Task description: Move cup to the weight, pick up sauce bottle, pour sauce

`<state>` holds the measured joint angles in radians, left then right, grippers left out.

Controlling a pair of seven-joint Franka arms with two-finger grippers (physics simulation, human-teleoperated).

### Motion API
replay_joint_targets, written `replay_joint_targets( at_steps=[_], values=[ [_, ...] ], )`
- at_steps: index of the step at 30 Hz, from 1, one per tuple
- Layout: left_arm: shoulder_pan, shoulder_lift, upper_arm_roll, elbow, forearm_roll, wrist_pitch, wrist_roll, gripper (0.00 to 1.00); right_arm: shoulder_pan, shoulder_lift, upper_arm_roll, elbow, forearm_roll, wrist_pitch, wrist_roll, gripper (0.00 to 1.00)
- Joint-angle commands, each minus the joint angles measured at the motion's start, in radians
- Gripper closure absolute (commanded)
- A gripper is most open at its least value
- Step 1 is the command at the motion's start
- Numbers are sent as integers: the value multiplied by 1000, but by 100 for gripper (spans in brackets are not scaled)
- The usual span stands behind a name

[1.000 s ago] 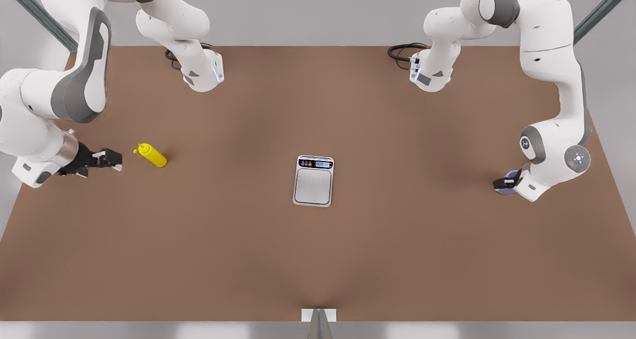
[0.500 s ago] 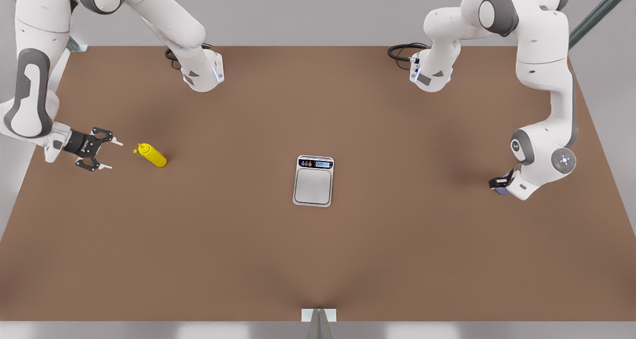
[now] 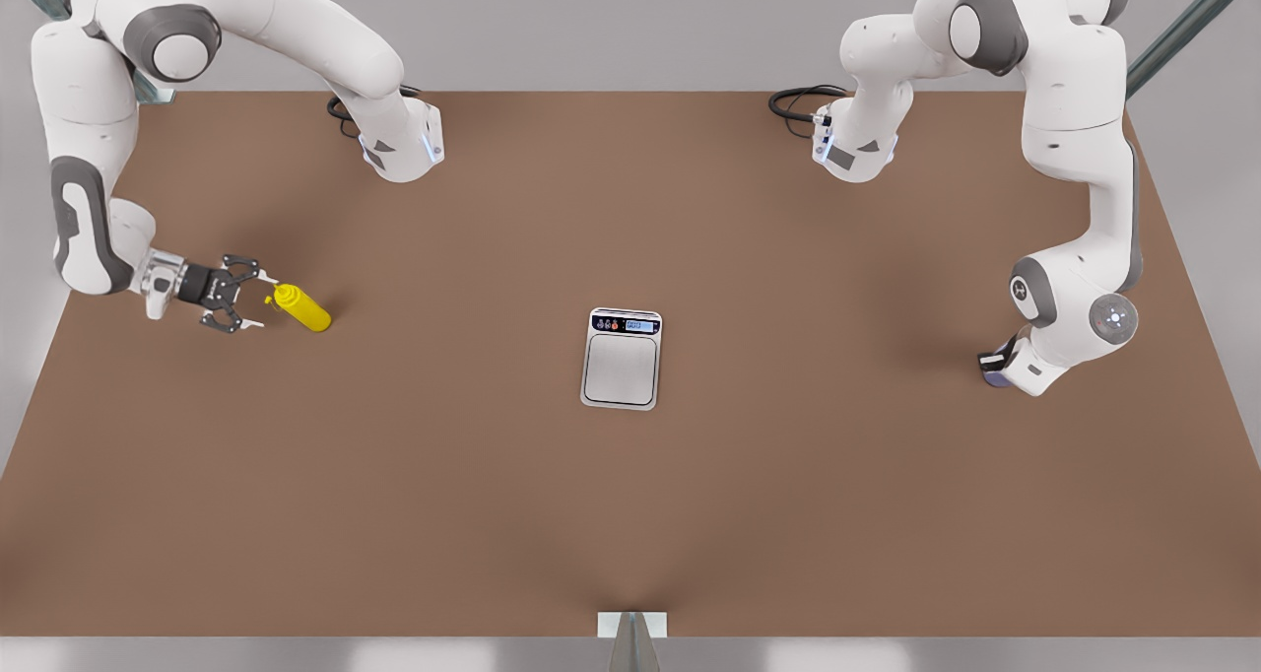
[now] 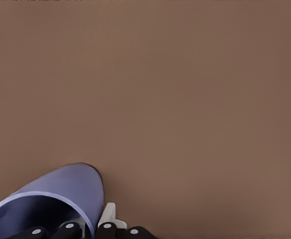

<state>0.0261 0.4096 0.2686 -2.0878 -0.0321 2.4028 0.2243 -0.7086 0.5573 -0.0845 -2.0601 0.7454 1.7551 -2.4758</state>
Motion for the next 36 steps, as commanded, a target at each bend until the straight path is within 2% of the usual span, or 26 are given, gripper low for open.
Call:
replay_joint_targets(
  at_steps=[1,13,36],
  values=[
    [0,0,0,0,-11,-1,3,79,0,1,0,0,-1,0,0,0],
    [-3,-26,-8,5,-12,-1,3,79,69,21,9,-2,0,-31,-15,0],
    [-14,-92,-131,-3,-89,-30,-25,79,86,44,38,-2,29,-55,-46,0]
  ],
)
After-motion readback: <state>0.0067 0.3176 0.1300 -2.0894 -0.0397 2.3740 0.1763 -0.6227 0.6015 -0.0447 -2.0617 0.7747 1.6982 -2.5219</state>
